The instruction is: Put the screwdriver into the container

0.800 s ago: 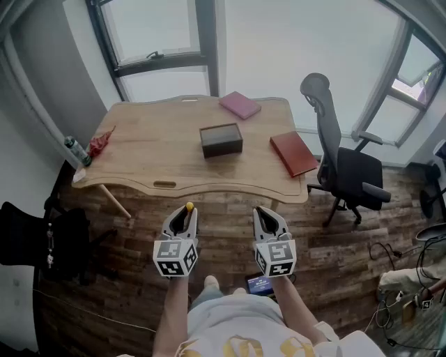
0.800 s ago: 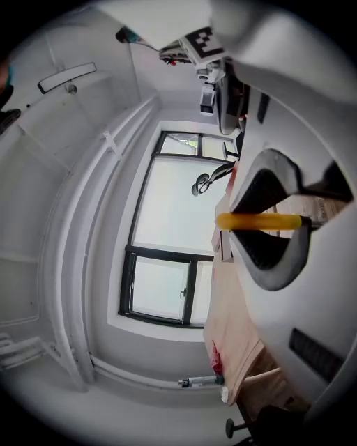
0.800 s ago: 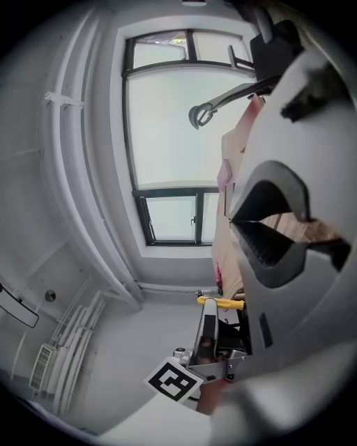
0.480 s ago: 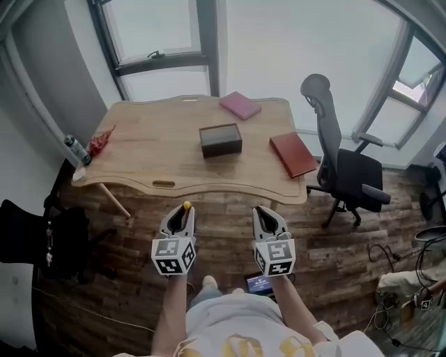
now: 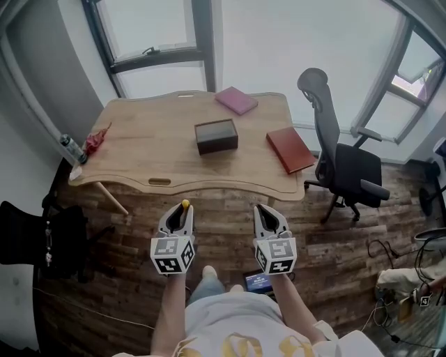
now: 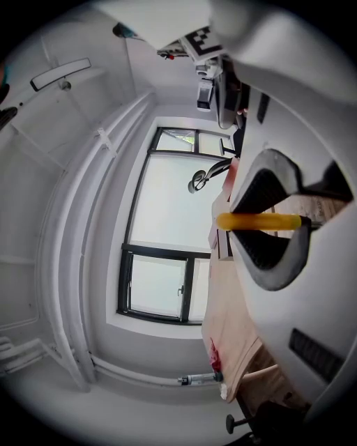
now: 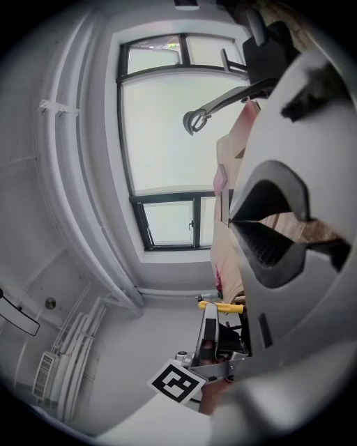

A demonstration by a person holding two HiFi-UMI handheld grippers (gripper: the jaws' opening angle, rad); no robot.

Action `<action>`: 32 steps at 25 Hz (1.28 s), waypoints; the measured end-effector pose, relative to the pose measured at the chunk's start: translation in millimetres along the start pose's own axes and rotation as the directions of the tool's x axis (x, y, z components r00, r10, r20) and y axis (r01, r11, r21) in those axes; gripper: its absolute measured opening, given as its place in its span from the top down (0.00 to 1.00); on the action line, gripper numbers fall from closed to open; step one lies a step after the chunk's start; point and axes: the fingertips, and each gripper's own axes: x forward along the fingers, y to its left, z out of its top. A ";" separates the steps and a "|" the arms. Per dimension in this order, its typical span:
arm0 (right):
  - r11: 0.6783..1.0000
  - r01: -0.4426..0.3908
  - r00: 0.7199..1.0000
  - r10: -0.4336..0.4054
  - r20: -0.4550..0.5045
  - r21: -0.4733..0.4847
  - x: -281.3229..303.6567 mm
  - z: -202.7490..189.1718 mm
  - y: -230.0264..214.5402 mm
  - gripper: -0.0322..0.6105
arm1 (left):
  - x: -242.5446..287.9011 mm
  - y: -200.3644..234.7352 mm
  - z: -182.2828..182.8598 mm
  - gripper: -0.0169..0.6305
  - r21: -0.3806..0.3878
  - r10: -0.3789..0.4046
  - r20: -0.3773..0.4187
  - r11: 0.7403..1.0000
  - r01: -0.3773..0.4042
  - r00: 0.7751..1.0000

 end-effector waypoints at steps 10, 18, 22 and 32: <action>1.000 0.026 1.000 -0.026 -0.010 0.018 46.3 -0.5 -22.5 0.90 | 54.1 20.8 12.7 0.86 -0.009 -0.004 0.000 1.000 0.004 1.000; 0.998 0.065 0.997 -0.065 -0.045 0.003 133.8 7.9 -63.0 0.90 | 158.3 48.1 32.1 0.86 -0.026 -0.047 -0.003 0.999 0.047 0.999; 0.995 0.097 0.993 -0.098 -0.066 -0.011 178.5 17.8 -79.3 0.90 | 208.0 66.1 45.0 0.86 -0.018 -0.076 -0.016 0.997 0.076 0.997; 0.985 0.174 0.981 -0.174 -0.086 -0.003 262.4 35.6 -118.6 0.90 | 310.8 84.2 78.1 0.86 0.043 -0.184 -0.034 0.982 0.186 0.982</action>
